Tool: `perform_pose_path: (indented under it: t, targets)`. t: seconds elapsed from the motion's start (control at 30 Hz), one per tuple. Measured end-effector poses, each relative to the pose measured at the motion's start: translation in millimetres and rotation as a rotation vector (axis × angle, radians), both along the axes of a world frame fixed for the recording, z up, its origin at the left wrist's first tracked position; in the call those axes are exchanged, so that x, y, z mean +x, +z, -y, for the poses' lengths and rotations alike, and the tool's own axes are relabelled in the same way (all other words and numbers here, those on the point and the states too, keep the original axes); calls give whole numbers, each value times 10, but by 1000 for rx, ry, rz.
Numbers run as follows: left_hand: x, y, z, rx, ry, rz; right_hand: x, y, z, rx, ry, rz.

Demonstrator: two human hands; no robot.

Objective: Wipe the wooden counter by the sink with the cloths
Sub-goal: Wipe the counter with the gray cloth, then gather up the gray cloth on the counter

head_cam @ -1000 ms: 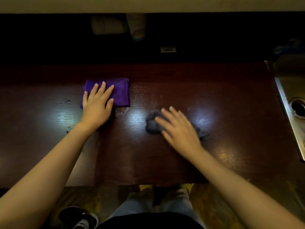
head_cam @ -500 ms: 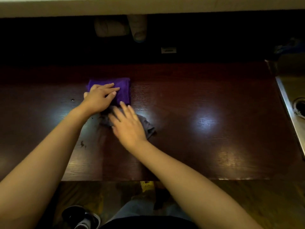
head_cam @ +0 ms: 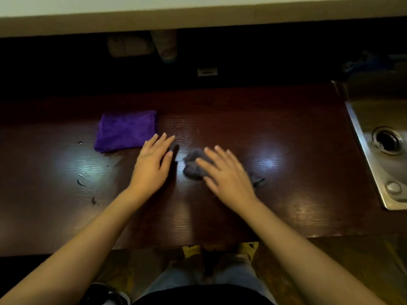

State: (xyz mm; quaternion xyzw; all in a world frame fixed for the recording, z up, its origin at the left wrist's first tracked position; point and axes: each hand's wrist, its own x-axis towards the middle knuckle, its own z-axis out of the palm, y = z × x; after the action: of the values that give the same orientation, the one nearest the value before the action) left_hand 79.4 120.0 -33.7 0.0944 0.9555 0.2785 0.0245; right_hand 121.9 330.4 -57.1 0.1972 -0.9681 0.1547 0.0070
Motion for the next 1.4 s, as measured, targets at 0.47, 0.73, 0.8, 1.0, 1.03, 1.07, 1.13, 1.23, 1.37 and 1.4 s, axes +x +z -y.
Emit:
perform_pose_path:
  t: [0.47, 0.73, 0.8, 1.0, 1.03, 1.07, 1.13, 1.23, 1.37, 1.4]
  targets:
    - [-81, 102, -1079, 75, -87, 92, 341, 102, -588, -10, -104, 120]
    - [86, 117, -1324, -27, -234, 213, 483, 294, -1001, -157, -201, 216]
    - [21, 132, -1348, -96, -258, 283, 567, 315, -1031, -193, -231, 245]
    - [-50, 237, -1375, -62, -381, 434, 710, 280, -978, -233, -391, 212]
    - [-53, 261, -1376, -45, -393, 448, 690, 282, -975, -229, -413, 226]
    - [-48, 292, -1376, -24, -389, 474, 664, 287, -980, -221, -435, 247]
    - [-18, 354, -1395, 17, -330, 540, 610, 293, -1000, -174, -444, 276]
    - [48, 370, -1433, -25, -294, 536, 551, 312, -1022, -229, -387, 324]
    - [69, 443, -1295, 135, -307, 581, 454, 405, -1100, -540, -374, 518]
    - [70, 468, -1225, 210, -305, 567, 415, 447, -1123, -644, -392, 559]
